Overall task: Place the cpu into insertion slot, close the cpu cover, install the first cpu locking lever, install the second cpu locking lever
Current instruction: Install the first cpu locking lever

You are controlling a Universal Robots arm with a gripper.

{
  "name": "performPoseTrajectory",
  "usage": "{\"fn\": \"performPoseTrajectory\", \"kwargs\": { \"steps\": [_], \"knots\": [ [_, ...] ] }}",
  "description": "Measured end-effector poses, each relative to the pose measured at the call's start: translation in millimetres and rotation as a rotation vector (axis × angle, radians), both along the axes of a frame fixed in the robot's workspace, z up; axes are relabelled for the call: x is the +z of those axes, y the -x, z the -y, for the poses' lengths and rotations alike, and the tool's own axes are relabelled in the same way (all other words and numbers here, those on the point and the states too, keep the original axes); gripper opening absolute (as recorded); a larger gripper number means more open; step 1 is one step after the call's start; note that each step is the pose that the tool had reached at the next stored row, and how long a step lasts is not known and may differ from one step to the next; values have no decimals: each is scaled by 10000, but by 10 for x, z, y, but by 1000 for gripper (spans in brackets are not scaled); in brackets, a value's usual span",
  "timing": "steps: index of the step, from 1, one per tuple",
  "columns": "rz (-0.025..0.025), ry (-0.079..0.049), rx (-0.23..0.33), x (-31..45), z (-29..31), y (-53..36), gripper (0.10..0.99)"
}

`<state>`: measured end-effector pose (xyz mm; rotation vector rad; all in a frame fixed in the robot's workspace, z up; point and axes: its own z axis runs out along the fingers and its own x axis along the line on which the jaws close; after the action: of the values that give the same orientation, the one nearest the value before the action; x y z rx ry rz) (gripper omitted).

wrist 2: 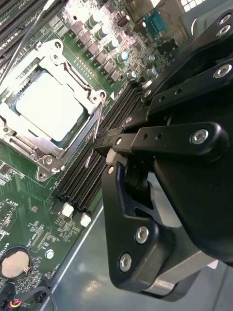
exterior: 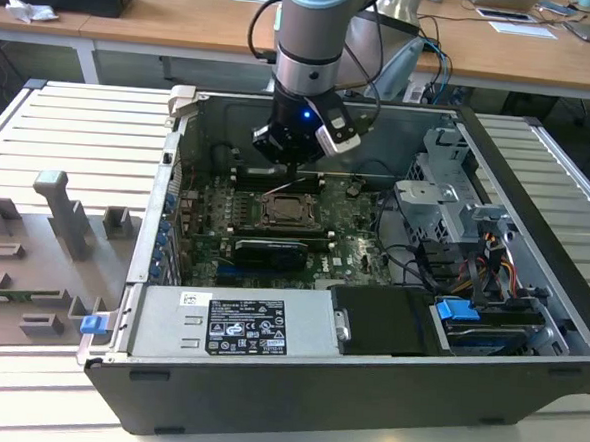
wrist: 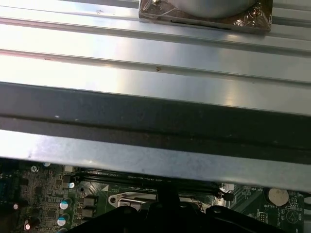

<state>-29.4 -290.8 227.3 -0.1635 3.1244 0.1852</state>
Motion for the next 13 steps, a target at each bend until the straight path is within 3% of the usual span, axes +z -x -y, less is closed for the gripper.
{"fn": "performPoseTrajectory", "kwargs": {
  "steps": [13],
  "knots": [
    [-1, 1, -1, -119, -11, -111, 106]
  ]
}}
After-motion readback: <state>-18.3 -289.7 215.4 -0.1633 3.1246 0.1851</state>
